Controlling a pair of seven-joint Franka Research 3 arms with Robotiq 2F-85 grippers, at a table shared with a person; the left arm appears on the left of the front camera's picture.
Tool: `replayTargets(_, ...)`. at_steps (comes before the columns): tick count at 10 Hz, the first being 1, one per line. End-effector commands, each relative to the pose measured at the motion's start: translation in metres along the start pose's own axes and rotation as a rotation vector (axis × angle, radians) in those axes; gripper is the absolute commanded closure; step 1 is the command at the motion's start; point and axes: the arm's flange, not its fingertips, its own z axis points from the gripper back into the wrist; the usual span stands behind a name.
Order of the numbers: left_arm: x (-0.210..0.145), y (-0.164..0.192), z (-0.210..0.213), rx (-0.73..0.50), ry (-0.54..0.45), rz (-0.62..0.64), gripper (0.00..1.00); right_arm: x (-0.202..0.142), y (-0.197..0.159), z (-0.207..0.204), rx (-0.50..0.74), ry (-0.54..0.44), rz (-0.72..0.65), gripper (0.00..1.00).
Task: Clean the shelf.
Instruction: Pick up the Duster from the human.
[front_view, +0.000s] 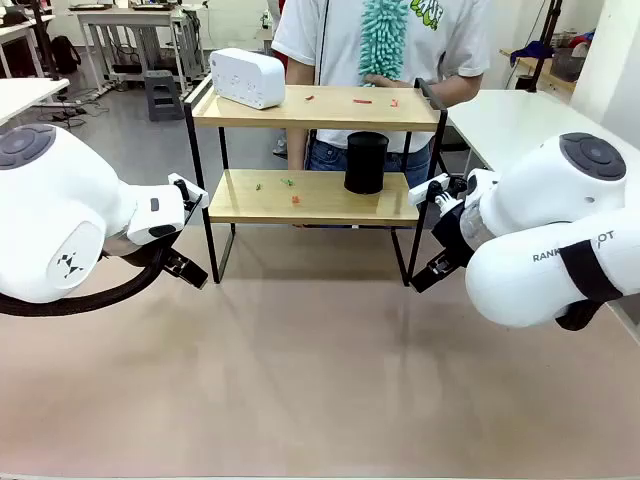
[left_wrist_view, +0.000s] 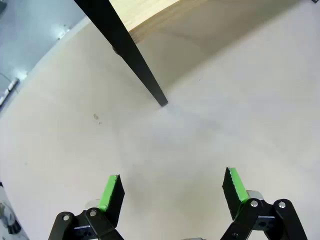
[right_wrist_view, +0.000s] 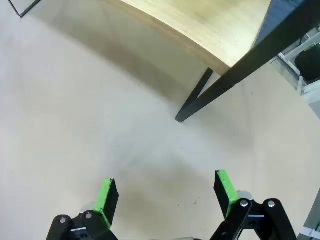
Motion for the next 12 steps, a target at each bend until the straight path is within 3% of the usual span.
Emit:
replayTargets(1,0.000,0.000,0.000,0.000,0.000,0.000,0.00,0.000,0.000,0.000,0.000,0.000,0.000,0.00)
replayTargets(11,0.000,0.000,0.000,0.000,0.000,0.000,0.00,0.000,0.000,0.000,0.000,0.000,0.001,0.00)
replayTargets(12,0.000,0.000,0.000,0.000,0.000,0.001,0.00,0.012,0.009,0.038,0.058,0.099,-0.031,0.00)
